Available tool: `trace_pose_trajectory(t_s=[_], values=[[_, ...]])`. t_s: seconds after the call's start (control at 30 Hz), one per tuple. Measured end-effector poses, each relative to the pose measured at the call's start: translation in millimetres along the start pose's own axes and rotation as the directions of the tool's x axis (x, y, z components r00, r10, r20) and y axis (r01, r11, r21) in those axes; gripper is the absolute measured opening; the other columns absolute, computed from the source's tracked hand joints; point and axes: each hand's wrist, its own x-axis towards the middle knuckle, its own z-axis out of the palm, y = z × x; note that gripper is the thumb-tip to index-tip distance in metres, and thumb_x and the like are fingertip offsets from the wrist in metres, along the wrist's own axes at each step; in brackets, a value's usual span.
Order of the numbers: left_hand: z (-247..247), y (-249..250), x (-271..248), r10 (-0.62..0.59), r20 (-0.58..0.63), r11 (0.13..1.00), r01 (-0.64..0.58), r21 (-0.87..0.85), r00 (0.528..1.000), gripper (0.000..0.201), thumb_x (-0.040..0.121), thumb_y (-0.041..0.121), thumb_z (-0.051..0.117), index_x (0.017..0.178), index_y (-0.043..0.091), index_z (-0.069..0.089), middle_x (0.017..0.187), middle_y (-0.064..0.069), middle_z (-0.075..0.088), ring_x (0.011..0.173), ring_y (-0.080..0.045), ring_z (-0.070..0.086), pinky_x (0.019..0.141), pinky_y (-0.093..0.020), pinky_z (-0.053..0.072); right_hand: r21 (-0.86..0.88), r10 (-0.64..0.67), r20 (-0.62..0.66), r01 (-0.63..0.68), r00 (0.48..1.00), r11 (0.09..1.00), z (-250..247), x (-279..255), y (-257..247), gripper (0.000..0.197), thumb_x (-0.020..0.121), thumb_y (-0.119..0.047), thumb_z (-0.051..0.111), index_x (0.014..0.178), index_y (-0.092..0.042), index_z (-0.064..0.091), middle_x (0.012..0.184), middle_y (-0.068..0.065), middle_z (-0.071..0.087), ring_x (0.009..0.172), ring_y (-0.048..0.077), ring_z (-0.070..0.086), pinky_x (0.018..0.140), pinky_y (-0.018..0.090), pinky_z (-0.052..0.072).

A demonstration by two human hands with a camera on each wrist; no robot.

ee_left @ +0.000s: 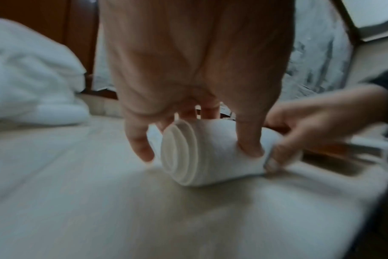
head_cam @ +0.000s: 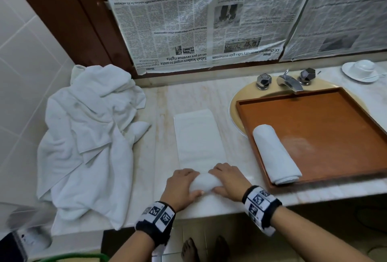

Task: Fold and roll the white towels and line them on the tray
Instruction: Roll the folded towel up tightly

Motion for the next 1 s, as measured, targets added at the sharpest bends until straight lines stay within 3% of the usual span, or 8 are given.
trace_pose_trajectory(t_s=[0.1, 0.2, 0.3, 0.4, 0.6, 0.8, 0.9, 1.0], values=[[8, 5, -7, 0.027, -0.115, 0.989, -0.009, 0.150, 0.993, 0.076, 0.077, 0.067, 0.031, 0.141, 0.030, 0.048, 0.140, 0.007, 0.048, 0.126, -0.020, 0.043, 0.099, -0.035, 0.037, 0.112, 0.057, 0.208, -0.082, 0.976, 0.990, -25, 15, -1, 0.050, 0.087, -0.043, 0.065, 0.131, -0.023, 0.055, 0.127, 0.002, 0.051, 0.118, 0.023, 0.048, 0.099, 0.038, 0.039], [8, 0, -6, -0.007, -0.026, 0.999, 0.005, -0.053, 1.000, 0.067, 0.084, 0.064, 0.043, 0.141, 0.029, 0.048, 0.137, 0.004, 0.053, 0.123, -0.019, 0.046, 0.101, -0.032, 0.037, 0.139, 0.062, 0.278, -0.104, 0.959, 0.985, -35, 16, 0, 0.054, 0.086, -0.047, 0.067, 0.131, -0.019, 0.055, 0.129, 0.004, 0.055, 0.117, 0.023, 0.051, 0.097, 0.035, 0.040], [-13, -6, 5, -0.019, 0.107, 0.984, 0.037, -0.175, 0.994, 0.071, 0.078, 0.069, 0.051, 0.134, 0.026, 0.056, 0.128, 0.001, 0.060, 0.118, -0.019, 0.053, 0.095, -0.026, 0.036, -0.052, 0.053, 0.026, -0.052, 0.998, 0.997, -24, -3, -2, 0.060, 0.088, -0.054, 0.056, 0.136, -0.020, 0.047, 0.133, 0.001, 0.052, 0.119, 0.024, 0.050, 0.099, 0.038, 0.039], [-30, -5, 14, -0.027, 0.206, 0.969, 0.076, -0.236, 0.978, 0.054, 0.088, 0.048, 0.067, 0.134, 0.022, 0.057, 0.132, 0.000, 0.059, 0.120, -0.018, 0.053, 0.092, -0.023, 0.035, -0.210, -0.038, -0.134, 0.009, 0.990, 0.978, -4, -13, -6, 0.060, 0.086, -0.054, 0.050, 0.134, -0.018, 0.047, 0.128, 0.003, 0.051, 0.116, 0.028, 0.051, 0.092, 0.038, 0.041], [-13, -2, 3, -0.038, 0.065, 0.990, 0.046, -0.137, 0.997, 0.072, 0.088, 0.042, 0.067, 0.149, 0.023, 0.035, 0.152, 0.001, 0.030, 0.139, -0.022, 0.027, 0.115, -0.035, 0.028, 0.141, 0.074, 0.107, -0.089, 0.992, 0.986, -12, 7, 7, 0.065, 0.087, -0.065, 0.056, 0.132, -0.018, 0.050, 0.127, 0.002, 0.048, 0.118, 0.021, 0.043, 0.099, 0.035, 0.037], [14, 16, -3, -0.036, -0.072, 0.988, 0.046, 0.144, 0.997, 0.066, 0.090, 0.043, 0.058, 0.150, 0.029, 0.032, 0.147, 0.004, 0.039, 0.135, -0.024, 0.035, 0.107, -0.038, 0.037, 0.157, 0.039, 0.306, -0.091, 0.951, 0.983, -39, 14, 7, 0.060, 0.090, -0.060, 0.056, 0.127, -0.013, 0.056, 0.119, 0.006, 0.052, 0.108, 0.021, 0.048, 0.090, 0.033, 0.036], [6, 13, 5, -0.093, 0.054, 0.990, 0.087, 0.114, 0.994, 0.055, 0.089, 0.045, 0.056, 0.141, 0.033, 0.043, 0.132, 0.001, 0.050, 0.121, -0.025, 0.048, 0.095, -0.040, 0.046, -0.152, 0.045, 0.101, -0.029, 0.994, 0.988, -30, -2, -8, 0.061, 0.093, -0.057, 0.050, 0.139, -0.017, 0.044, 0.134, 0.005, 0.045, 0.122, 0.026, 0.043, 0.097, 0.040, 0.038], [-9, 11, 15, -0.085, 0.188, 0.995, 0.074, 0.062, 0.979, 0.055, 0.087, 0.042, 0.062, 0.139, 0.030, 0.048, 0.128, -0.004, 0.055, 0.119, -0.026, 0.052, 0.100, -0.039, 0.045, -0.168, -0.008, -0.037, 0.002, 0.999, 0.986, -10, -14, -18, 0.066, 0.088, -0.057, 0.055, 0.140, -0.018, 0.040, 0.134, 0.004, 0.044, 0.122, 0.025, 0.043, 0.096, 0.039, 0.038]])
